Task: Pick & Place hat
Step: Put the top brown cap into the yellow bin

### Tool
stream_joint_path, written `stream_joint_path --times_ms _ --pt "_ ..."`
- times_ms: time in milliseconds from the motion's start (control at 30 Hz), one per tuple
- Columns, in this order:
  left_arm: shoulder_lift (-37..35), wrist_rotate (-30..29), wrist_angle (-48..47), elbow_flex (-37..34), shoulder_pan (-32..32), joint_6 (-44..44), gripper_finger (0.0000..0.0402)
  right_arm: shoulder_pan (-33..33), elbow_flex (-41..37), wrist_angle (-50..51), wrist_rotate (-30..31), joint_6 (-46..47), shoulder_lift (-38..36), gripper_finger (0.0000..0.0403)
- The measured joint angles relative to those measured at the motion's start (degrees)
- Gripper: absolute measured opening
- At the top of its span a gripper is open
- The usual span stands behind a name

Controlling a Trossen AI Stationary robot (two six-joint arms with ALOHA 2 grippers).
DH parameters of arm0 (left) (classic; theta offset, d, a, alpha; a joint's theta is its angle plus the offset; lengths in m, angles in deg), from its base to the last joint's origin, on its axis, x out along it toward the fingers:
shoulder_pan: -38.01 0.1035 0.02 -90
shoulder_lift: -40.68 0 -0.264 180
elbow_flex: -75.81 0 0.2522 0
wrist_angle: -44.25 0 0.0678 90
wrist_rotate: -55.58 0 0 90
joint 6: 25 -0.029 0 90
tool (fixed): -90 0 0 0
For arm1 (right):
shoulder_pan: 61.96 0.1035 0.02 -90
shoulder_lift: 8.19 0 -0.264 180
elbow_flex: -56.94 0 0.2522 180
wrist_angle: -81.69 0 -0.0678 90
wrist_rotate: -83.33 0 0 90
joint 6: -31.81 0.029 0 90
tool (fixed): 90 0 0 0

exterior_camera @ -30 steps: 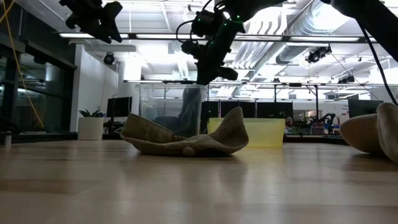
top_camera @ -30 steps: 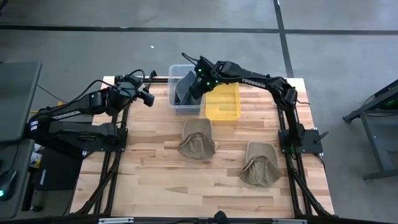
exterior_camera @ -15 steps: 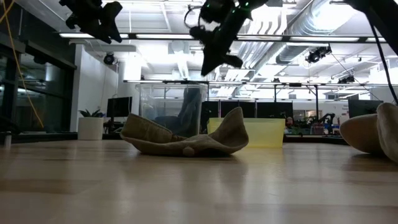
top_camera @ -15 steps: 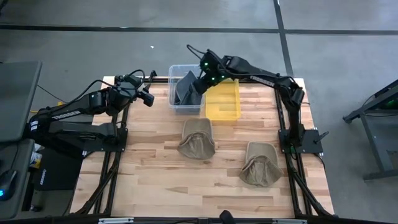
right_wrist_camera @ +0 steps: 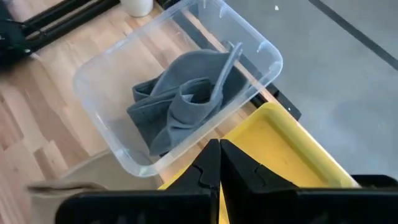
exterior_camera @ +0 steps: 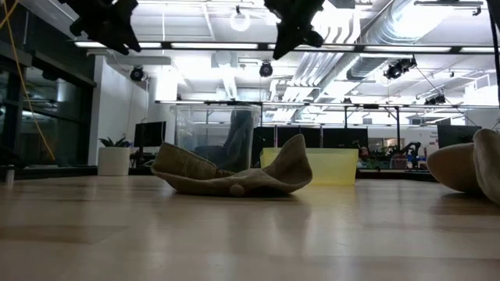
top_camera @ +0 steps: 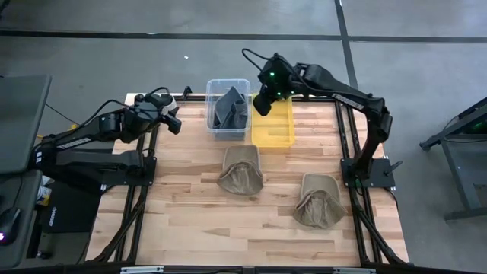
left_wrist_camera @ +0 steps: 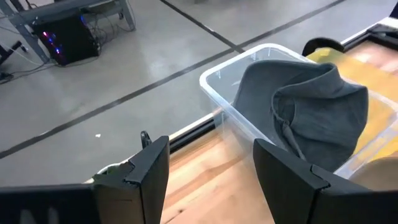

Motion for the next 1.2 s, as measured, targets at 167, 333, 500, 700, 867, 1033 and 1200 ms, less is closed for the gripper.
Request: stream_joint_path --times_ms 167,333,500,700,867,1033,1200 --pt "-6.51 4.89 6.01 -6.10 -0.01 -1.18 0.0208 0.96 0.00 0.80 -0.38 -2.07 -2.08 0.0000" --pt "-13.29 11.67 12.49 -14.73 -0.12 0.51 0.0208 1.71 0.00 0.24 -2.75 -3.35 -2.77 0.0000" --pt "-16.40 14.59 16.20 -17.30 -0.12 1.11 0.0208 2.93 0.00 -0.13 -3.87 -3.68 -3.00 0.0000" --pt "-16.44 16.85 16.37 -17.30 -0.12 -0.54 0.0208 5.27 -4.36 -6.37 -6.57 -3.35 -4.78 0.0000" --pt "-16.45 19.65 16.47 -17.30 -0.12 -1.28 0.0208 6.47 -23.61 -23.37 -7.78 2.45 -14.27 0.0000" --pt "-16.45 20.50 16.50 -17.30 -0.12 -1.36 0.0208 8.89 -41.41 -39.43 -6.91 8.58 -24.02 0.0000" --pt "-16.42 22.80 16.43 -17.30 -0.12 -1.48 0.0208 11.74 -54.36 -47.04 -1.87 14.50 -33.60 0.0000"
